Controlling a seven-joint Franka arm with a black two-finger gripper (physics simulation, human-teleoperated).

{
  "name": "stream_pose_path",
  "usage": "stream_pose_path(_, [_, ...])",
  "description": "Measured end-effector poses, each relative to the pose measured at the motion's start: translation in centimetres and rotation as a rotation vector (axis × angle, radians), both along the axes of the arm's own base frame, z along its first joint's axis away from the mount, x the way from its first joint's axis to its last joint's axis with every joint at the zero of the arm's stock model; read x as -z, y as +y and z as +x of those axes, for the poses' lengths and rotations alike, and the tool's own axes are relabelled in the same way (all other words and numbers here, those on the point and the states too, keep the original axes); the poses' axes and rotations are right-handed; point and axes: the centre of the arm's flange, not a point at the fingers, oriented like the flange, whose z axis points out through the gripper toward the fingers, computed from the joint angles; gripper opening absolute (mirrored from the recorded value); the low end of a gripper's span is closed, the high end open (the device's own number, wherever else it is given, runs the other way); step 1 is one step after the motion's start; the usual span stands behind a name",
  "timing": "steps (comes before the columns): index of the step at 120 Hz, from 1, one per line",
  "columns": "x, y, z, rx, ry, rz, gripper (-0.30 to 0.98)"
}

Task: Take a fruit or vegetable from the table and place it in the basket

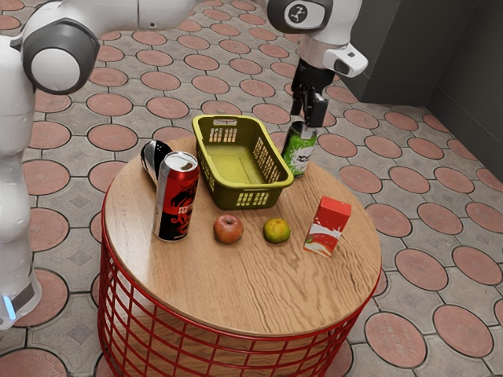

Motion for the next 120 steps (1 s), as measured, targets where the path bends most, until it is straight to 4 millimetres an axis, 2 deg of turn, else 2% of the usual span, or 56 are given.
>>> stream_pose_path(38, [-0.2, -0.1, -0.1, 0.010, -0.002, 0.000, 0.69])
stream_pose_path(47, [-1.4, -2.7, -1.1, 0.059, -0.013, 0.003, 0.69])
stream_pose_path(53, [-1.1, -4.9, -1.7, 0.102, 0.004, 0.007, 0.69])
stream_pose_path(65, [-0.1, -8.4, -2.7, 0.171, 0.036, 0.019, 0.69])
stream_pose_path(76, [1.8, -10.1, -5.7, 0.195, 0.062, 0.052, 0.69])
stream_pose_path(86, [4.1, -11.7, -7.5, 0.227, 0.079, 0.053, 0.69])
stream_pose_path(93, [5.2, -11.6, -7.8, 0.230, 0.073, 0.040, 0.69])
stream_pose_path(107, [6.9, -10.7, -7.1, 0.229, 0.061, 0.009, 0.69])
stream_pose_path(120, [7.6, -11.3, -6.9, 0.296, 0.043, -0.002, 0.69])
